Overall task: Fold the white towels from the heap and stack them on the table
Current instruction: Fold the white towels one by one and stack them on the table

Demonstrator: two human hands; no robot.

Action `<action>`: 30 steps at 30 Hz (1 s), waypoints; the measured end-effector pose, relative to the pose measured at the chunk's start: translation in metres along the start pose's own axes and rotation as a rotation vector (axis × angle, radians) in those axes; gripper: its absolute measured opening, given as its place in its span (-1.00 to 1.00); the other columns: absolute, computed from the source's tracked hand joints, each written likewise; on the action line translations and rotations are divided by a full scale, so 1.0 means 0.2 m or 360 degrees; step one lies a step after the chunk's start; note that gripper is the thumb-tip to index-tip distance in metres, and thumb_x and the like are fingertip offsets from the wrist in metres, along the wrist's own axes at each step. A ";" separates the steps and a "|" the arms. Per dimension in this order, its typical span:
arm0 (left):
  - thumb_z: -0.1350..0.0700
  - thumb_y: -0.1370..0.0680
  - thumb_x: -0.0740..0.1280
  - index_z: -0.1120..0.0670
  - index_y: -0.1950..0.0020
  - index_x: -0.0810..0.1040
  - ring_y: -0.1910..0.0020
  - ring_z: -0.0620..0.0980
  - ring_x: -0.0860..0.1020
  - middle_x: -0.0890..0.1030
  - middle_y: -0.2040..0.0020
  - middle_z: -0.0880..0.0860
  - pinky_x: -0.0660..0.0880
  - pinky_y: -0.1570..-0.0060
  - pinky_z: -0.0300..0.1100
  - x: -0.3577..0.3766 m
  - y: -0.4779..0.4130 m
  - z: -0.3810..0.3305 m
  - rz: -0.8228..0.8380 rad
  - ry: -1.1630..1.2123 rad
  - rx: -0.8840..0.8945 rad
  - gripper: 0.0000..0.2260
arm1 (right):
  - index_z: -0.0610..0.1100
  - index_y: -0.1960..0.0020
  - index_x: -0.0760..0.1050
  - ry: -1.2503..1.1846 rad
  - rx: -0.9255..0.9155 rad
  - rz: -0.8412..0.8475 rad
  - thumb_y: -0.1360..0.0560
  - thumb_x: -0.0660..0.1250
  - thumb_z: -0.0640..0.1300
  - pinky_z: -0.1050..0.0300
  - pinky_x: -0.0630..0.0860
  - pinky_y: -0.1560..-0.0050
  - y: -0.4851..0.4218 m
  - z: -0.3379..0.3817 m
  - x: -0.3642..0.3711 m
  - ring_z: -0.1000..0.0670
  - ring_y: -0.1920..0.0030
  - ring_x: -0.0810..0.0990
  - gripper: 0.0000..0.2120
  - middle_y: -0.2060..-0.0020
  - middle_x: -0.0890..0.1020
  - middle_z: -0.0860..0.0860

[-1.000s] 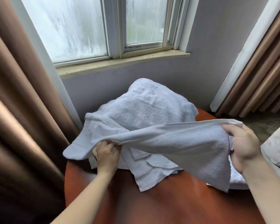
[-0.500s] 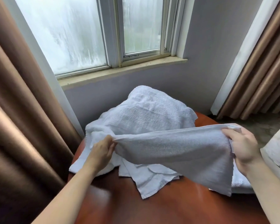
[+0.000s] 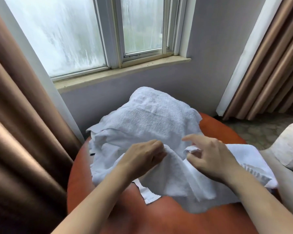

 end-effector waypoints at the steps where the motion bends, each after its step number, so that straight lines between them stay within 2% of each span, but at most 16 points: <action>1: 0.04 -0.52 0.21 -0.01 0.18 0.23 0.42 -0.03 0.37 0.43 0.36 -0.02 0.20 0.50 -0.19 0.00 -0.02 -0.05 -0.0007 0.0011 0.0075 -0.84 | 0.13 -0.14 0.57 -0.0037 -0.0048 0.0114 -0.28 0.20 0.13 0.12 0.47 0.17 0.00 0.06 0.03 0.02 0.19 0.62 -0.54 0.29 0.63 0.19; 2: 0.03 -0.52 0.22 0.00 0.16 0.25 0.41 -0.03 0.39 0.45 0.34 -0.01 0.21 0.49 -0.19 -0.01 -0.03 -0.09 -0.0017 0.0016 0.0142 -0.84 | 0.17 -0.18 0.53 -0.0101 -0.0088 0.0245 -0.26 0.22 0.13 0.18 0.43 0.20 0.01 0.11 0.07 0.11 0.29 0.56 -0.51 0.41 0.56 0.22; 4: 0.02 -0.55 0.22 0.01 0.15 0.27 0.40 -0.01 0.41 0.46 0.33 0.01 0.22 0.47 -0.19 -0.03 -0.05 -0.14 -0.0033 0.0036 0.0230 -0.84 | 0.24 -0.23 0.49 -0.0399 -0.0092 0.0559 -0.30 0.33 -0.04 0.33 0.34 0.27 0.02 0.15 0.13 0.14 0.43 0.44 -0.50 0.53 0.46 0.18; 6: 0.00 -0.59 0.20 0.01 0.14 0.27 0.39 -0.01 0.39 0.46 0.34 0.01 0.23 0.46 -0.18 -0.06 -0.04 -0.16 -0.0050 0.0076 0.0290 -0.83 | 0.22 -0.19 0.53 -0.0755 -0.0014 0.0867 -0.34 0.40 -0.22 0.30 0.37 0.30 0.04 0.16 0.18 0.14 0.45 0.37 -0.49 0.49 0.45 0.09; 7: 0.00 -0.60 0.19 0.00 0.13 0.28 0.37 -0.03 0.38 0.46 0.33 0.01 0.22 0.45 -0.18 -0.07 -0.04 -0.16 -0.0056 0.0087 0.0318 -0.83 | 0.16 -0.12 0.58 -0.0837 -0.0007 0.0913 -0.33 0.44 -0.22 0.22 0.43 0.30 0.04 0.17 0.19 0.13 0.42 0.40 -0.56 0.44 0.49 0.05; 9: 0.03 -0.57 0.23 0.00 0.13 0.30 0.37 -0.02 0.39 0.47 0.32 0.02 0.24 0.44 -0.17 -0.08 -0.03 -0.17 -0.0041 0.0099 0.0342 -0.85 | -0.07 0.14 0.60 -0.0783 -0.0006 0.0838 -0.27 0.50 -0.12 0.02 0.48 0.26 0.02 0.15 0.20 0.11 0.39 0.45 -0.82 0.41 0.53 0.04; 10: 0.04 -0.55 0.25 0.01 0.13 0.30 0.37 0.00 0.41 0.47 0.31 0.03 0.26 0.46 -0.15 -0.07 -0.03 -0.17 -0.0030 0.0104 0.0336 -0.86 | -0.15 0.24 0.54 -0.0706 -0.0011 0.0778 -0.25 0.49 -0.06 -0.01 0.45 0.30 0.01 0.13 0.21 0.11 0.40 0.44 -0.79 0.44 0.50 0.05; 12: 0.07 -0.50 0.28 0.00 0.13 0.30 0.39 0.04 0.45 0.49 0.29 0.03 0.29 0.50 -0.13 -0.07 -0.02 -0.16 0.0001 0.0113 0.0271 -0.86 | -0.19 0.32 0.48 -0.0529 -0.0077 0.0654 -0.26 0.48 -0.03 0.00 0.37 0.35 -0.02 0.12 0.21 0.12 0.41 0.39 -0.74 0.48 0.47 0.03; 16: 0.09 -0.35 0.29 -0.05 0.03 0.42 0.30 0.05 0.51 0.56 0.14 0.00 0.30 0.44 -0.17 -0.03 0.03 -0.07 0.0146 0.0031 0.0027 -0.79 | -0.12 0.33 0.54 -0.0317 -0.0185 0.0306 -0.35 0.50 -0.06 0.07 0.34 0.36 -0.06 0.10 0.11 0.06 0.41 0.43 -0.80 0.47 0.51 0.04; 19: 0.16 -0.27 0.26 0.00 0.17 0.41 0.40 0.12 0.46 0.50 0.26 0.03 0.22 0.41 -0.20 0.02 0.07 0.01 0.0203 -0.0082 -0.0164 -0.83 | -0.11 0.34 0.54 -0.0347 -0.0169 0.0153 -0.32 0.44 0.05 0.14 0.31 0.36 -0.08 0.07 0.06 0.08 0.42 0.41 -0.76 0.49 0.49 0.03; 22: 0.11 -0.22 0.19 0.05 0.27 0.44 0.41 0.11 0.47 0.45 0.31 0.04 0.23 0.34 -0.19 0.05 0.09 0.06 0.0163 -0.0216 -0.0384 -0.88 | -0.12 0.34 0.53 -0.0374 -0.0116 0.0104 -0.30 0.39 0.09 0.07 0.34 0.35 -0.08 0.06 0.06 0.08 0.43 0.40 -0.73 0.49 0.49 0.02; 25: 0.00 -0.19 0.35 0.07 0.31 0.50 0.39 0.11 0.49 0.45 0.31 0.04 0.33 0.34 -0.17 0.05 0.10 0.06 0.0185 -0.0309 -0.0460 -0.82 | -0.09 0.35 0.53 -0.0475 -0.0030 0.0070 -0.30 0.43 0.03 0.06 0.36 0.34 -0.07 0.02 0.06 0.11 0.43 0.39 -0.79 0.49 0.48 0.04; 27: -0.14 -0.22 0.36 0.07 0.33 0.51 0.40 0.09 0.47 0.46 0.32 0.04 0.36 0.38 -0.18 0.03 0.09 0.05 0.0150 -0.0308 -0.0441 -0.72 | -0.08 0.33 0.54 -0.0457 0.0004 0.0051 -0.28 0.39 0.08 0.03 0.39 0.31 -0.06 -0.01 0.05 0.08 0.40 0.42 -0.78 0.48 0.50 0.06; 28: -0.13 -0.29 0.34 0.08 0.36 0.50 0.40 0.08 0.46 0.46 0.32 0.05 0.35 0.41 -0.19 0.01 0.09 0.03 0.0096 -0.0297 -0.0403 -0.73 | -0.07 0.32 0.55 -0.0425 0.0012 0.0040 -0.29 0.39 0.10 0.01 0.41 0.30 -0.06 -0.02 0.03 0.05 0.38 0.44 -0.77 0.47 0.51 0.05; 30: 0.07 -0.39 0.32 0.11 0.39 0.45 0.41 0.09 0.44 0.46 0.32 0.08 0.34 0.53 -0.19 -0.03 0.08 0.00 -0.0034 -0.0273 -0.0341 -0.80 | -0.08 0.30 0.55 -0.0355 0.0033 0.0011 -0.32 0.41 0.10 -0.02 0.44 0.27 -0.06 -0.05 0.01 -0.01 0.35 0.47 -0.76 0.45 0.51 0.02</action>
Point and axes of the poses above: each hand's wrist, its own y-axis away from the middle knuckle, its own x-axis out of the palm, z = x × y, the point moved 9 cm from there along -y, towards the middle knuckle
